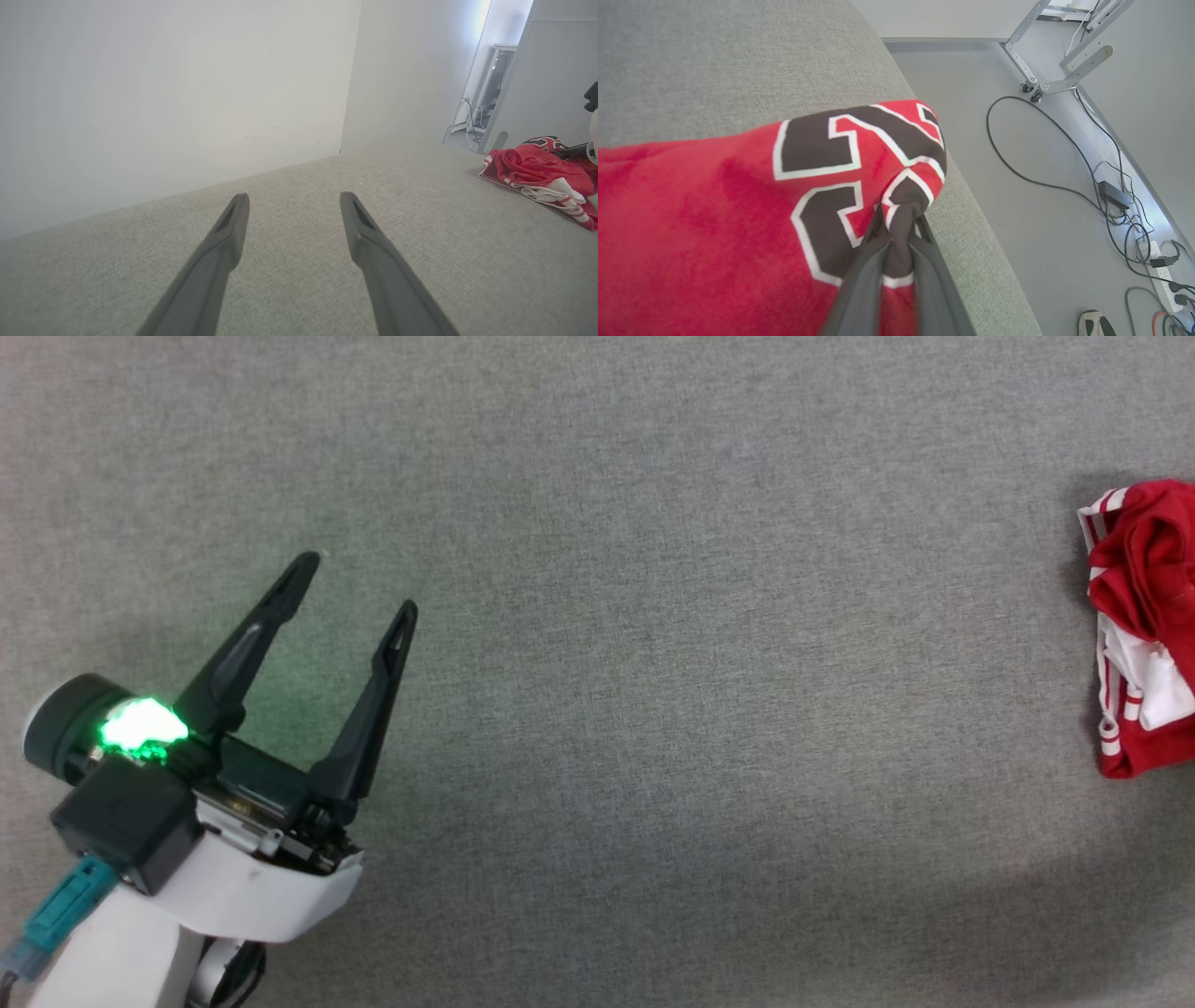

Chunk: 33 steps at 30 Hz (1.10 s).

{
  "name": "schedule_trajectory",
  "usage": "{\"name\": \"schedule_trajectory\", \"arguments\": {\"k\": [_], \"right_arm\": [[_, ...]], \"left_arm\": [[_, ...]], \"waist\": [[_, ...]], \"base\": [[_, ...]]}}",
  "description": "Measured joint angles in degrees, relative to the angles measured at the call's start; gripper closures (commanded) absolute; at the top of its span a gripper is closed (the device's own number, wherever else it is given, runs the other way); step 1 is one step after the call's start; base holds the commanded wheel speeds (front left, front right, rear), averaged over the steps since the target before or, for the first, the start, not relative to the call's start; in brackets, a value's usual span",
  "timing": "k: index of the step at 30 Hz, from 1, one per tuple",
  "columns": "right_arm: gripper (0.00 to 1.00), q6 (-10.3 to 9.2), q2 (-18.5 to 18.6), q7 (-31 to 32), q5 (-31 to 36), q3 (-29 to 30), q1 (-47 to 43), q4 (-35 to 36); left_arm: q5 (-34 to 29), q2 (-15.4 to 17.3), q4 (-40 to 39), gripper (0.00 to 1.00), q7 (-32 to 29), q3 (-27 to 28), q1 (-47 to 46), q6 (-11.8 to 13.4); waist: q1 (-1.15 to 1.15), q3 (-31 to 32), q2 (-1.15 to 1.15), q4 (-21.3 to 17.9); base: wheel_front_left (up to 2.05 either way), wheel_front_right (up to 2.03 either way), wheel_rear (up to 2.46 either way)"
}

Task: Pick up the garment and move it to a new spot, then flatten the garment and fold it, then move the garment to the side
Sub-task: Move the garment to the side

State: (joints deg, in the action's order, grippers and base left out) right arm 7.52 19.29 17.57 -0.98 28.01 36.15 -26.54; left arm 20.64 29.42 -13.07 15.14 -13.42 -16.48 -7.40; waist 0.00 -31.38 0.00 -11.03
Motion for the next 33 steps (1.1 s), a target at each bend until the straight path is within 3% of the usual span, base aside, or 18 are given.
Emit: {"name": "schedule_trajectory", "arguments": {"k": [15, 16, 17, 18, 28, 33], "right_arm": [[0.98, 0.00, 1.8, -7.1, 2.6, -1.4, 5.6, -9.5], [0.74, 0.00, 2.1, -7.2, 2.7, -1.4, 5.8, -10.3], [0.26, 0.00, 2.3, -7.6, 2.8, -1.4, 5.8, -11.0], [0.00, 0.00, 2.5, -8.1, 3.2, -1.4, 5.9, -11.6], [0.00, 0.00, 6.4, -11.9, 2.5, -4.5, 5.4, -16.1], [0.00, 0.00, 5.4, -13.8, -1.6, -9.2, 3.6, -16.2]], "left_arm": [[0.0, -0.4, -0.3, 0.00, 0.0, 0.6, -1.2, 0.0], [0.0, -0.6, -0.4, 0.00, 0.0, 0.7, -1.3, 0.0], [0.0, -0.8, -0.2, 0.00, 0.0, 0.8, -1.3, 0.0], [0.0, -1.1, 0.1, 0.00, 0.0, 0.8, -1.3, 0.0], [0.1, -5.3, 3.9, 0.00, 0.0, 1.4, -0.2, 0.0], [0.1, -7.7, 7.3, 0.00, 0.0, 2.1, 2.5, 0.0]], "waist": [[0.00, -1.0, 0.00, 1.5], [0.00, -0.8, 0.00, 1.6], [0.00, -0.6, 0.00, 1.7], [0.00, -0.3, 0.00, 1.8], [0.00, 4.3, 0.00, 3.1], [0.00, 7.8, 0.00, 4.2]], "base": [[0.00, 0.00, 0.00], [0.00, 0.00, 0.00], [0.00, 0.00, 0.00], [0.00, 0.00, 0.00], [0.00, 0.00, 0.00], [0.00, 0.00, 0.00]]}}
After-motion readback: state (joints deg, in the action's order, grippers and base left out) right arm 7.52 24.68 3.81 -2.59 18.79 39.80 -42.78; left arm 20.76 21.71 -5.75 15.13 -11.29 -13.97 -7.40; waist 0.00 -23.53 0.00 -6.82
